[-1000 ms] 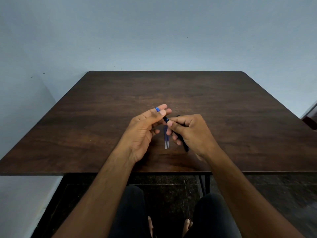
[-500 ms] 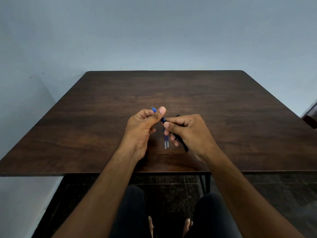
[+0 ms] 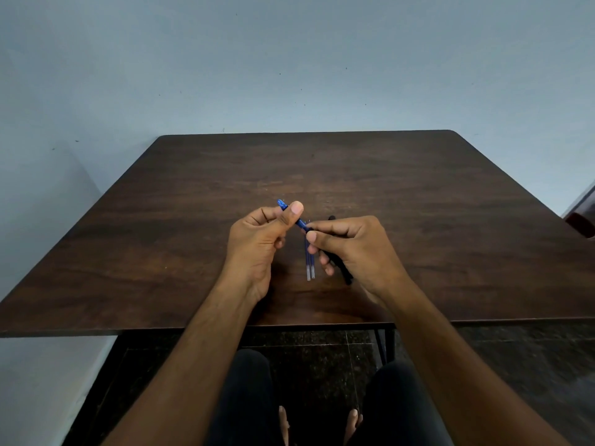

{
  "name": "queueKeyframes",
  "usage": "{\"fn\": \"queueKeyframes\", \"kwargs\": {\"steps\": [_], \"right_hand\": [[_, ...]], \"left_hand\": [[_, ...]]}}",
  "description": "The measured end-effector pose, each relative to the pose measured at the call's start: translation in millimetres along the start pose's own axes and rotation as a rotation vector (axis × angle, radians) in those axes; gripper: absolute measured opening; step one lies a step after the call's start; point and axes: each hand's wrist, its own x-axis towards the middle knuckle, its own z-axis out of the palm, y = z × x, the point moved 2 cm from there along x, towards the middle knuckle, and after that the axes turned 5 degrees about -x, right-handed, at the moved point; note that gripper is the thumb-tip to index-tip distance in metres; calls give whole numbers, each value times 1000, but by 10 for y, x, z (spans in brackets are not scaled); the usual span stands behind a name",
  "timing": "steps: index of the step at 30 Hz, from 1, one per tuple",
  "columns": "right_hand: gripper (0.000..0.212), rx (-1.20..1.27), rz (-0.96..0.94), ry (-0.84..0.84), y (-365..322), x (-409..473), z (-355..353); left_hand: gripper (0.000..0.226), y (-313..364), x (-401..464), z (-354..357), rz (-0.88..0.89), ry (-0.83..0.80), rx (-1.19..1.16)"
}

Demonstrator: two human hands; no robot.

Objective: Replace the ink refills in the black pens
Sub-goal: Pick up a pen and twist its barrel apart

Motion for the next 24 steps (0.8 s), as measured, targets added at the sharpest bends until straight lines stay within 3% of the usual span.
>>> {"fn": "queueKeyframes", "kwargs": {"steps": [10, 18, 20, 24], "right_hand": [[17, 23, 20, 24, 6, -1, -4], [11, 14, 59, 42, 29, 2, -34], [11, 13, 62, 52, 29, -5, -47], [11, 26, 67, 59, 16, -12, -70]], "left_hand": [[31, 28, 22, -26, -15, 27, 44], [29, 230, 106, -139, 34, 154, -17], [29, 280, 110, -185, 32, 165, 101], [25, 321, 59, -275, 60, 155, 603]]}}
